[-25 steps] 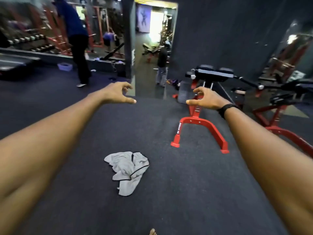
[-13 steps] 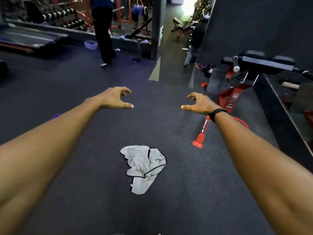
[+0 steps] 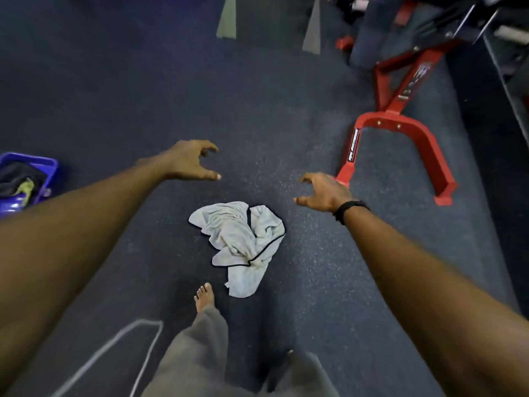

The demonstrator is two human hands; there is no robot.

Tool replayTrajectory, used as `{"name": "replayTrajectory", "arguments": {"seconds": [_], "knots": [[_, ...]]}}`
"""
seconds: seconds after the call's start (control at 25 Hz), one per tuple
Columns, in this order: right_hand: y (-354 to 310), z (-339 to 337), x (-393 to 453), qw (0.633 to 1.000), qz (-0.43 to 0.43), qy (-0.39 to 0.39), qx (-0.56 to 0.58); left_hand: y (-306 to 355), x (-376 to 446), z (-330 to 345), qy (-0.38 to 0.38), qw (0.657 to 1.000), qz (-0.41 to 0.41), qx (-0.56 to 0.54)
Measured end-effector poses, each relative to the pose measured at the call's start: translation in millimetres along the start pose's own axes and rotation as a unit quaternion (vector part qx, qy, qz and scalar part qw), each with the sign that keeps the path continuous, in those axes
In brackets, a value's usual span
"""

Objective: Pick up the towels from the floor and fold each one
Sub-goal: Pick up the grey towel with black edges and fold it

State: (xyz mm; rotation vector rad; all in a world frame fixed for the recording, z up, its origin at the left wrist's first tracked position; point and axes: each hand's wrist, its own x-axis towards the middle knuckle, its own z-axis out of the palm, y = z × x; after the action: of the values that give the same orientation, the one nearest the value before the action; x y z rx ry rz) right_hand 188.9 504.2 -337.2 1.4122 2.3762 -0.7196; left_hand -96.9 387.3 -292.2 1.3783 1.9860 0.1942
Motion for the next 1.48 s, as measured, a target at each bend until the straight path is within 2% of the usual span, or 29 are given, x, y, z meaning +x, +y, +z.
{"name": "replayTrajectory", "arguments": {"seconds": [0.24, 0.4, 0.72, 0.84, 0.92, 1.0, 1.12, 1.2, 1.28, 1.36, 1.44, 1.48], "knots": [[25, 174, 123, 0.996, 0.03, -0.086, -0.022, -96, 151, 114, -0.107, 0.994, 0.016, 0.005], [51, 300, 188, 0.993, 0.036, -0.109, -0.027, -160, 221, 209, -0.131, 0.991, 0.016, -0.001], [101, 552, 260, 0.972, -0.004, -0.189, -0.14, -279, 308, 392, -0.21, 0.978, -0.004, -0.004], [114, 576, 262, 0.956, -0.041, -0.104, -0.27, -288, 315, 408, -0.222, 0.975, 0.012, 0.002], [119, 594, 267, 0.953, -0.052, -0.062, -0.292, -302, 323, 420, -0.225, 0.974, 0.011, 0.004], [120, 588, 265, 0.968, -0.046, -0.035, -0.246, -302, 321, 421, -0.226, 0.974, 0.019, 0.014], [112, 528, 265, 0.997, -0.058, 0.015, -0.039, -272, 318, 384, -0.203, 0.979, 0.019, 0.001], [93, 451, 263, 0.996, -0.032, 0.025, 0.075, -236, 311, 338, -0.179, 0.983, 0.033, 0.002], [74, 364, 260, 0.992, -0.036, 0.037, 0.112, -193, 299, 281, -0.147, 0.988, 0.048, -0.001], [59, 282, 256, 0.981, 0.0, 0.043, 0.191, -149, 287, 223, -0.114, 0.992, 0.061, 0.002], [48, 186, 242, 0.961, 0.022, 0.079, 0.265, -97, 267, 153, -0.081, 0.994, 0.074, 0.009], [46, 136, 230, 0.96, -0.002, 0.121, 0.251, -71, 256, 115, -0.058, 0.994, 0.086, 0.017]]}}
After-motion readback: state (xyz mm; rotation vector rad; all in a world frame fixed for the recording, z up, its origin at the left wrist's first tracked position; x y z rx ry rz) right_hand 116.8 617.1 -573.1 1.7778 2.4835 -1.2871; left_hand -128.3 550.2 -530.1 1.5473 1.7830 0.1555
